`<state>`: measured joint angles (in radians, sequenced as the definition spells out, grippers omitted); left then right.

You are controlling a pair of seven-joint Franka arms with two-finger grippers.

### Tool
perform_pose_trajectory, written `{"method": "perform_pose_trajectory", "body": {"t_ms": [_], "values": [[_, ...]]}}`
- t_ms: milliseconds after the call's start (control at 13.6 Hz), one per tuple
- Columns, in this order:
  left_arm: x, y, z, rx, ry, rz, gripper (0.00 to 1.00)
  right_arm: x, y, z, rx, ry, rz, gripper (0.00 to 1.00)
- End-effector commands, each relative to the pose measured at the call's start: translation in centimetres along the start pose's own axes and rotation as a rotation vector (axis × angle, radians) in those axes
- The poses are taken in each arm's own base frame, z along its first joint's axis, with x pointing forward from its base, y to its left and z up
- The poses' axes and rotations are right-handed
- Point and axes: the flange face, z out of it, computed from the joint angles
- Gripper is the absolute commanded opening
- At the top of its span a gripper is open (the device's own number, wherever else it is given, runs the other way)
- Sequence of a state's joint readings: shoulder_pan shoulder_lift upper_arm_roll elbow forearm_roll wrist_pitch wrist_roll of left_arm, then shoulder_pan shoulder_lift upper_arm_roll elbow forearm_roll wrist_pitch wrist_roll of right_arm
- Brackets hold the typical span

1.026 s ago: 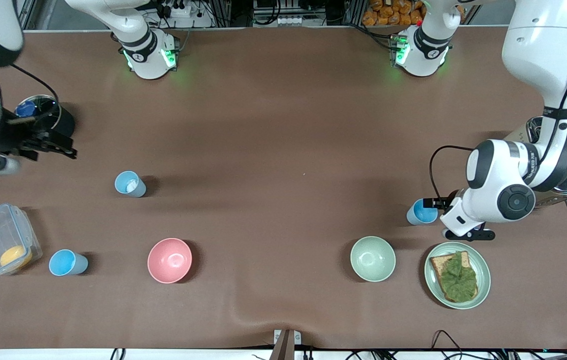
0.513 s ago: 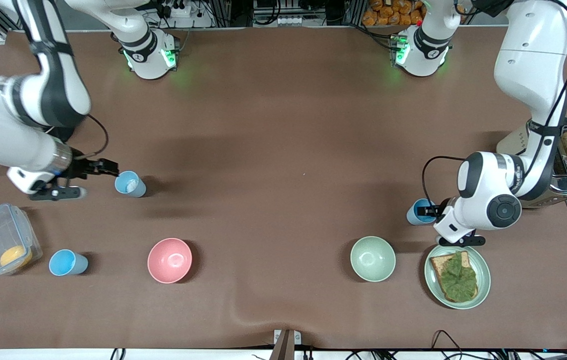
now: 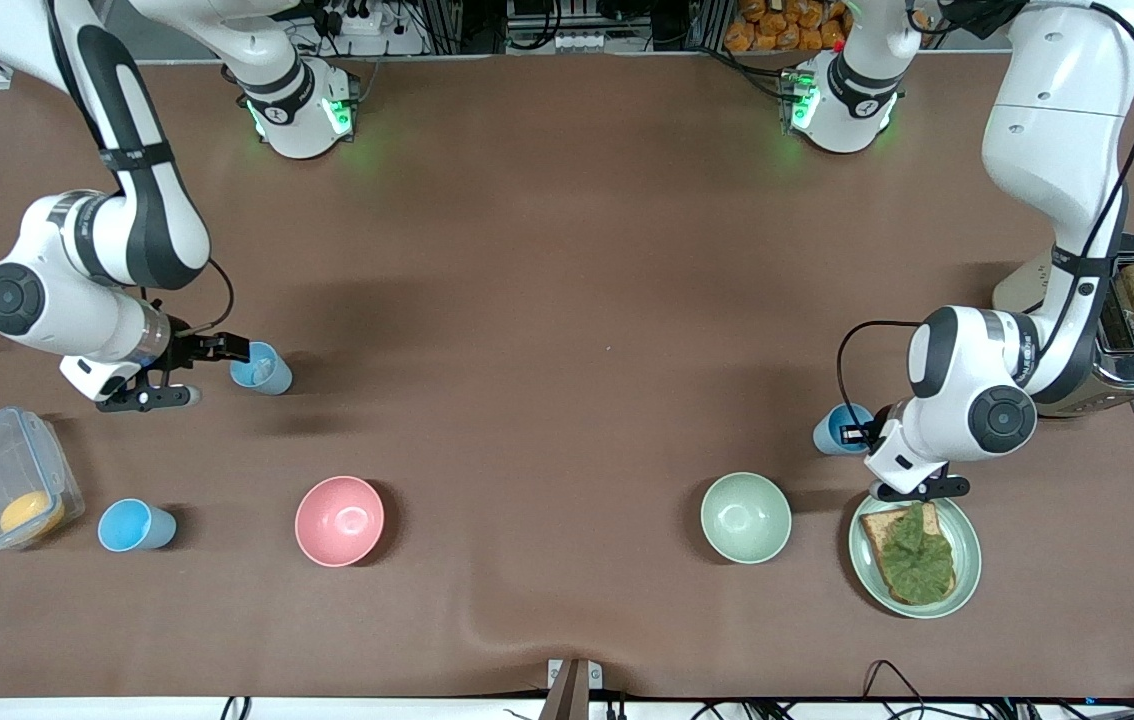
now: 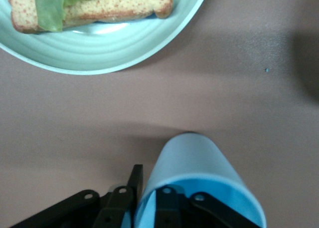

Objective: Stack blue cups with both arms
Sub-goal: 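Grasp the other blue cup with the right gripper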

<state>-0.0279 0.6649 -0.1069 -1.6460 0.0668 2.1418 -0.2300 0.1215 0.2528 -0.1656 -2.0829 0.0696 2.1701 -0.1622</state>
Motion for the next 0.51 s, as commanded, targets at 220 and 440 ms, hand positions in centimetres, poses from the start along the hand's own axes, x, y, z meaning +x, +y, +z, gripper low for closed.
{"method": "perform_pose_trajectory", "body": {"t_ms": [220, 440], "values": [[0.0, 0.5, 1.7, -0.005, -0.021, -0.012, 0.0, -0.8, 0.6, 4.9, -0.026, 0.023, -0.015, 0.76], [-0.2, 1.9, 3.6, 0.008, -0.042, -0.036, 0.0, -0.6, 0.1, 5.9, -0.029, 0.006, -0.022, 0.14]]}}
